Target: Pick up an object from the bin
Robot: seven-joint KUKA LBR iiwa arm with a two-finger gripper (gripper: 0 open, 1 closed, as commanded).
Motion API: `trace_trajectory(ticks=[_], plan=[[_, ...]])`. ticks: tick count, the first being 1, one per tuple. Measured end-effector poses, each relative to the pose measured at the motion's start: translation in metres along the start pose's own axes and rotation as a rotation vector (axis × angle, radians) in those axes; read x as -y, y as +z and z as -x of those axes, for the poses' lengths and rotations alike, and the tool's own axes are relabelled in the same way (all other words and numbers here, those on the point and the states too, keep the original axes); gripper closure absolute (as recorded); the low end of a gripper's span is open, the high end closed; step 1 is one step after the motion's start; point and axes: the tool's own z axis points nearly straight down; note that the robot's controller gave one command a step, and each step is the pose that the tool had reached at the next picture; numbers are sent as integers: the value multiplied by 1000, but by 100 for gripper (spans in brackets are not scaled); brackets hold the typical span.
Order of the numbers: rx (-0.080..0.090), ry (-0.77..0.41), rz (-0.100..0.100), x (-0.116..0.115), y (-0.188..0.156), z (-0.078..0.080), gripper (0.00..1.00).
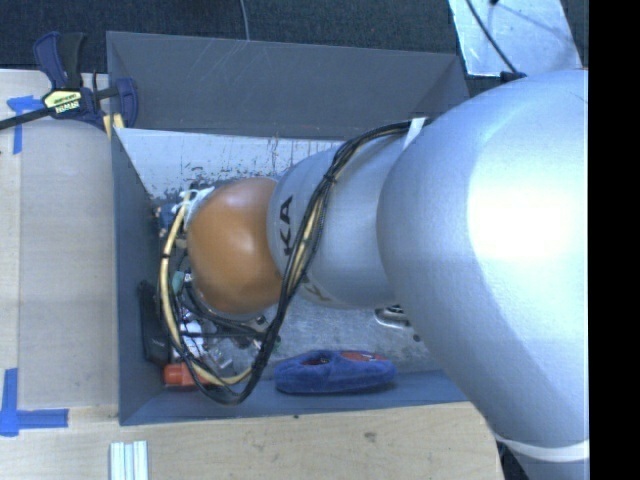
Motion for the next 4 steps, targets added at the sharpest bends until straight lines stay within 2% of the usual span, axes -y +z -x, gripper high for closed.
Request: trace_trajectory(ticks=[1, 2, 4], plan=[[-1, -730, -5, 10, -1, 11, 0], [-1, -731, 1, 6, 0, 11, 100], [2, -724, 1, 6, -66, 14, 100]])
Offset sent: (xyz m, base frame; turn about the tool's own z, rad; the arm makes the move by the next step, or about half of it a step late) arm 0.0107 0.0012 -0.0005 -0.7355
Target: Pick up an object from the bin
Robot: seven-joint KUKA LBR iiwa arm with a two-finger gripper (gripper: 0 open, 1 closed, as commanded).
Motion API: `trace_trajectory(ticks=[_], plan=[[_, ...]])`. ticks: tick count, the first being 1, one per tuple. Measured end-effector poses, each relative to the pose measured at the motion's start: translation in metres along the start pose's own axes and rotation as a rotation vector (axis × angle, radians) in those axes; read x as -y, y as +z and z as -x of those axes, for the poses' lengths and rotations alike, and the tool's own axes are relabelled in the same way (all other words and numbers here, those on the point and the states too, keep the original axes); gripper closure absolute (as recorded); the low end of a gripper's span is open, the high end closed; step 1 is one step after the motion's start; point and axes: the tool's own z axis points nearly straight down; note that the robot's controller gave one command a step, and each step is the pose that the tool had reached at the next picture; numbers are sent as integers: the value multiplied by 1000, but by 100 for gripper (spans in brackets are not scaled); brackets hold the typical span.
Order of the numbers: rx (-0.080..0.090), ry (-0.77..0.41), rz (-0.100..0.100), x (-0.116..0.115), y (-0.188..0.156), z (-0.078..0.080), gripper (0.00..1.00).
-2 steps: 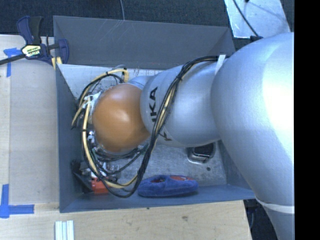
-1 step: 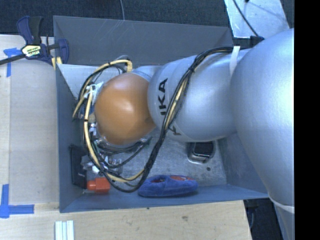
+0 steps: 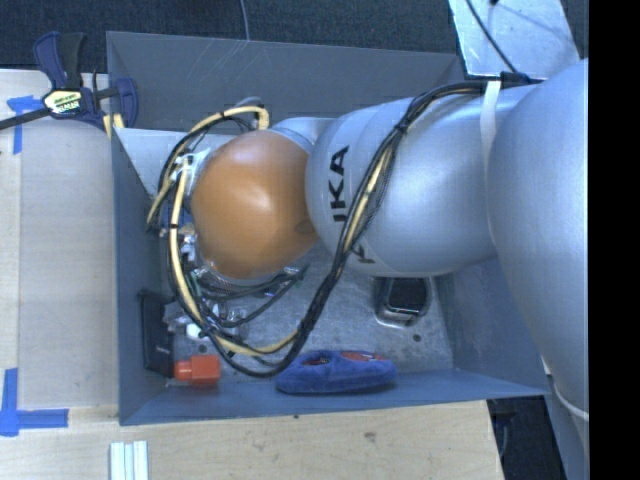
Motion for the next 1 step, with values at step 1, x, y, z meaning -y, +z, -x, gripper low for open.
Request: trace_trajectory(ticks=[1], plan=[[0, 3, -1, 1, -34, 1, 100]])
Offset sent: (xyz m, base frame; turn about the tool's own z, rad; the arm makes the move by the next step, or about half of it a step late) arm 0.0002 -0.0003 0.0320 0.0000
